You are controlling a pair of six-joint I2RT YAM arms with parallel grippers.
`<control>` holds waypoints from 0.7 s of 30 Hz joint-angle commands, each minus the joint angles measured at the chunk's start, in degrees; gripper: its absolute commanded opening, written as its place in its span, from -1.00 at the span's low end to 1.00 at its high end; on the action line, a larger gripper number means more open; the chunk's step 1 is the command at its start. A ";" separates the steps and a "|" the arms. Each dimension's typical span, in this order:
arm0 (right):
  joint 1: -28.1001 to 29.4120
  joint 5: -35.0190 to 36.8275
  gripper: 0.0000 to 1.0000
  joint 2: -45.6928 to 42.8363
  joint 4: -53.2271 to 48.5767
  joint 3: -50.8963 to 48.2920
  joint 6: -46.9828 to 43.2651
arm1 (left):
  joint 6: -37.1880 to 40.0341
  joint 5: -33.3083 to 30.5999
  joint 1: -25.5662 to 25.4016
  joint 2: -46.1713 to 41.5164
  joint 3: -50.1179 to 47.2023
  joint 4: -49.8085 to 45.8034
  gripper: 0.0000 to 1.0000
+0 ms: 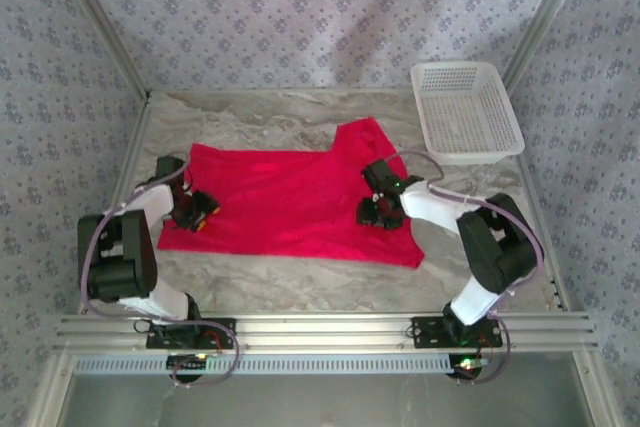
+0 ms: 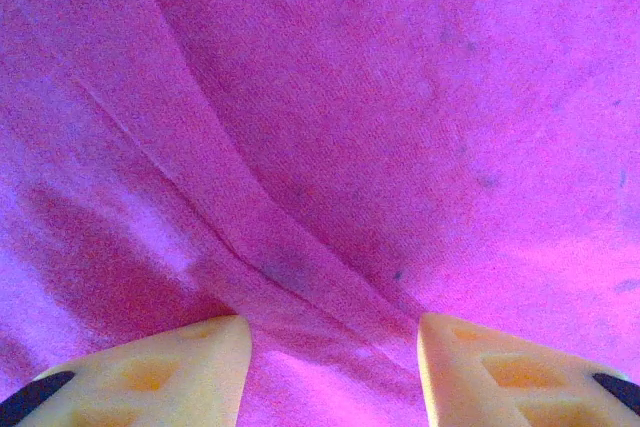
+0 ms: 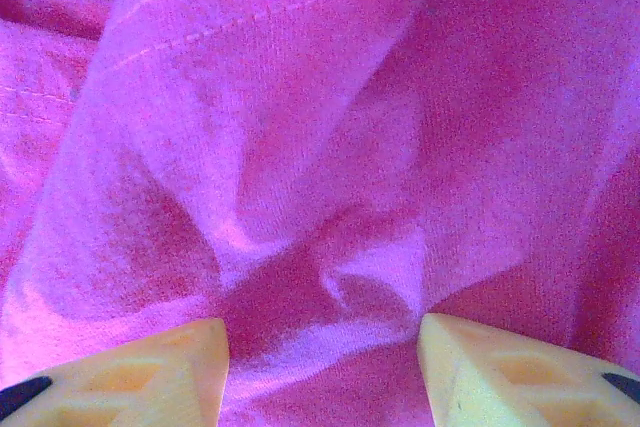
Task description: Fold the inside-out t-shirt
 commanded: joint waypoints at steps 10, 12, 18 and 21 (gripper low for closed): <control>-4.04 9.98 0.16 8.28 -11.98 31.06 -6.43 | 2.70 -5.15 0.20 5.89 22.09 -8.92 -0.02; -5.48 14.58 0.14 14.59 -12.30 38.33 -6.90 | 3.60 -7.58 0.42 11.05 29.98 -11.52 -0.06; -9.36 19.54 0.06 34.00 -17.55 61.47 -6.92 | 4.44 -10.74 1.38 24.55 46.99 -16.91 -0.14; -10.77 19.04 0.03 41.23 -18.62 69.59 -6.91 | 4.82 -11.84 1.88 29.05 51.98 -18.62 -0.13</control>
